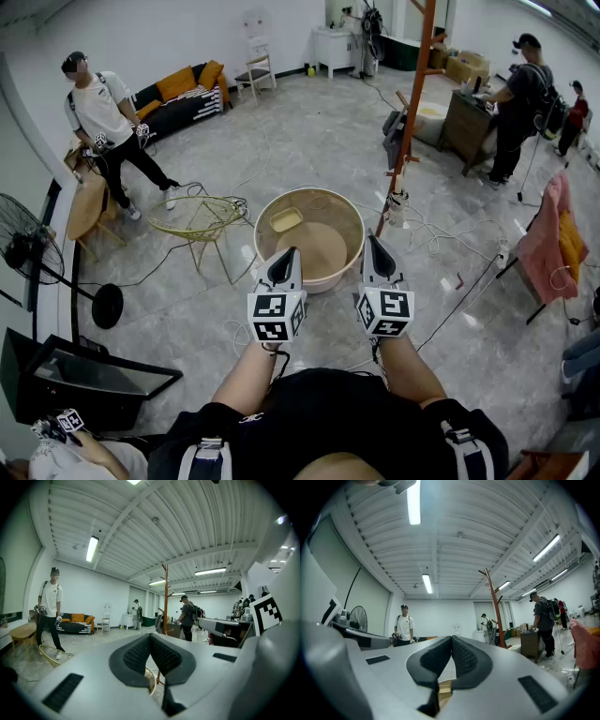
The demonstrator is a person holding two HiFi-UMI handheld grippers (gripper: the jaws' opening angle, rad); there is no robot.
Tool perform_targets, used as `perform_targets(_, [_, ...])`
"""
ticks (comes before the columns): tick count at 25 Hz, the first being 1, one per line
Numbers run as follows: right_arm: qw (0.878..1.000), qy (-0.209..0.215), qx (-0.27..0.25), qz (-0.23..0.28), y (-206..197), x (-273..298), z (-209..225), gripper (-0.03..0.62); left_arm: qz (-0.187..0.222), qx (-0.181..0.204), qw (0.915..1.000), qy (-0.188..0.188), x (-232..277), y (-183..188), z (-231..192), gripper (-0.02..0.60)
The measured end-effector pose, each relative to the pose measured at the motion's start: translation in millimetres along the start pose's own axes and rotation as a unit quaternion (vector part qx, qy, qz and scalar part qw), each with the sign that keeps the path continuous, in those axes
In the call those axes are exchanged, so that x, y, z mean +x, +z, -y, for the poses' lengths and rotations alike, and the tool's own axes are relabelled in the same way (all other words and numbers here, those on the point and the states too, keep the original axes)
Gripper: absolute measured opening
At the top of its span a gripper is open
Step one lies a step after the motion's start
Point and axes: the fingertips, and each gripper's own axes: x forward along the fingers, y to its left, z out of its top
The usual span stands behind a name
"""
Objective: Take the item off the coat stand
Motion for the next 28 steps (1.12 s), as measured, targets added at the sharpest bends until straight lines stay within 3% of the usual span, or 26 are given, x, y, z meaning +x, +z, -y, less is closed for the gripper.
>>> perform_targets(11, [1.000,-0.001,0.004,-0.004,2,-23,37,0.017,0.002,0.008,0.9999,-0.007,6,4,51,0.017])
perform_targets(23, [0.999,0.034,0.021,-0.010,0,-38,78,0.017,0.002,0.005,0.9999,0.010,17,-6,107,0.017])
perform_targets(28, [0.999,0.027,0.032,0.009,2,-43,95,0.017,0.001,0.012,0.9999,0.010,21,-8,118,0.017])
